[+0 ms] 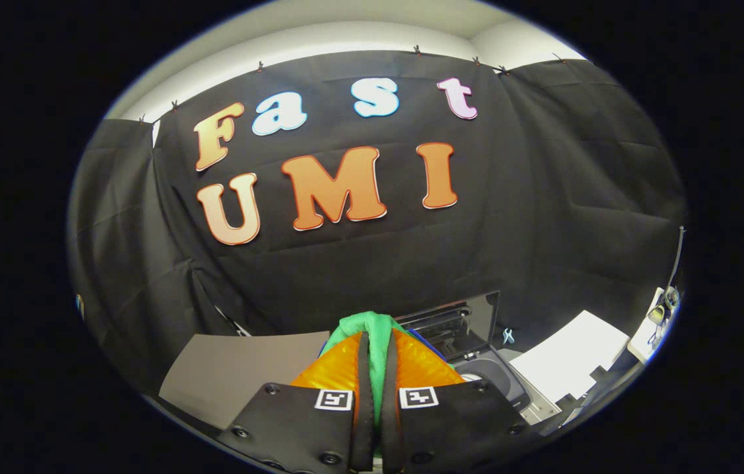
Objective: Put the clothes into the washing machine and then close the washing machine lid.
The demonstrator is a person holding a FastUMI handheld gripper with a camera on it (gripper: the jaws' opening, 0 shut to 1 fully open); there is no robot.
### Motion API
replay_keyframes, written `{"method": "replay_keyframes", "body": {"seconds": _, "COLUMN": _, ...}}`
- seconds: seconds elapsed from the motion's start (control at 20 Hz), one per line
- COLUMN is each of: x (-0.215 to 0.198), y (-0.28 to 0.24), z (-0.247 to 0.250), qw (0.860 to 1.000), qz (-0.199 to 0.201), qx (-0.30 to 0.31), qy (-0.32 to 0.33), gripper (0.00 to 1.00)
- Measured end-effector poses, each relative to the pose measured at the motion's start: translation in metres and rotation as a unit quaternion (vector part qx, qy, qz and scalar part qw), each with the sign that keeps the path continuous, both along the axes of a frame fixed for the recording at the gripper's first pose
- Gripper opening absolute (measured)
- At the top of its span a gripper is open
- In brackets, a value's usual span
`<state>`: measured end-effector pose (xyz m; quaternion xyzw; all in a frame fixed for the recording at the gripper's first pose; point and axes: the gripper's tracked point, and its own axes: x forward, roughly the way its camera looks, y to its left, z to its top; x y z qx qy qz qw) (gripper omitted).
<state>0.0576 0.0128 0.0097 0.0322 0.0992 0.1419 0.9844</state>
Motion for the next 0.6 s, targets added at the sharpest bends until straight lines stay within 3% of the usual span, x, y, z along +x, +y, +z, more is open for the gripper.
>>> {"method": "replay_keyframes", "body": {"seconds": 0.6, "x": 0.085, "y": -0.108, "z": -0.012, "qw": 1.0, "qz": -0.022, "qx": 0.006, "qy": 0.022, "gripper": 0.13}}
